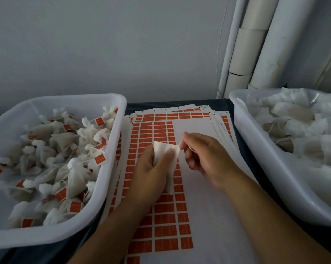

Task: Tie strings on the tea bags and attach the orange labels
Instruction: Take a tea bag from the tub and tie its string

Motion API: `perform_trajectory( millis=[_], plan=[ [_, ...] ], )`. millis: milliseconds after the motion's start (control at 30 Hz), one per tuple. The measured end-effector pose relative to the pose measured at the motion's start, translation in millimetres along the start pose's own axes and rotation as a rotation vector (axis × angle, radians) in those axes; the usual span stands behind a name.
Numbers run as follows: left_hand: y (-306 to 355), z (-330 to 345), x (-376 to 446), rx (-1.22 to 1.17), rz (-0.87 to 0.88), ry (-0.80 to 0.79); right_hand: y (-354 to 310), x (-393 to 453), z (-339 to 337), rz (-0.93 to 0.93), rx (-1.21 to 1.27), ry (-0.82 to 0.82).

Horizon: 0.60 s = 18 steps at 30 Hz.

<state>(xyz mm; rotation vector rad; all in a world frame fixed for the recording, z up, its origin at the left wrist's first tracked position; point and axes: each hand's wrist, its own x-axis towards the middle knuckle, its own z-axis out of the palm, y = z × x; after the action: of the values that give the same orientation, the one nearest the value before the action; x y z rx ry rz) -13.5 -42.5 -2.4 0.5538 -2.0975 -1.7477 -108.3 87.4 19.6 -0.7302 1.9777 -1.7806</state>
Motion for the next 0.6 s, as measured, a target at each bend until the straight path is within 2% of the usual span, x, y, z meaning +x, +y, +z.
perform_trajectory(
  millis=[200, 367, 467, 600],
  plan=[
    [0.4, 2.2, -5.3, 0.196, 0.263, -0.039, -5.3, -3.9, -4.0, 0.102, 0.418, -0.076],
    [-8.7, 4.7, -4.0, 0.435, 0.224, -0.06, -10.2, -1.8, -16.2, 0.11, 0.727, 0.019],
    [-13.2, 5.0, -2.2, 0.537, 0.28, -0.029, -11.7, -0.5, -21.0, 0.074, 0.791, 0.038],
    [-14.7, 5.8, -4.6, 0.59, 0.313, -0.003, -11.9, -2.3, -17.7, 0.056, 0.639, 0.001]
  ],
)
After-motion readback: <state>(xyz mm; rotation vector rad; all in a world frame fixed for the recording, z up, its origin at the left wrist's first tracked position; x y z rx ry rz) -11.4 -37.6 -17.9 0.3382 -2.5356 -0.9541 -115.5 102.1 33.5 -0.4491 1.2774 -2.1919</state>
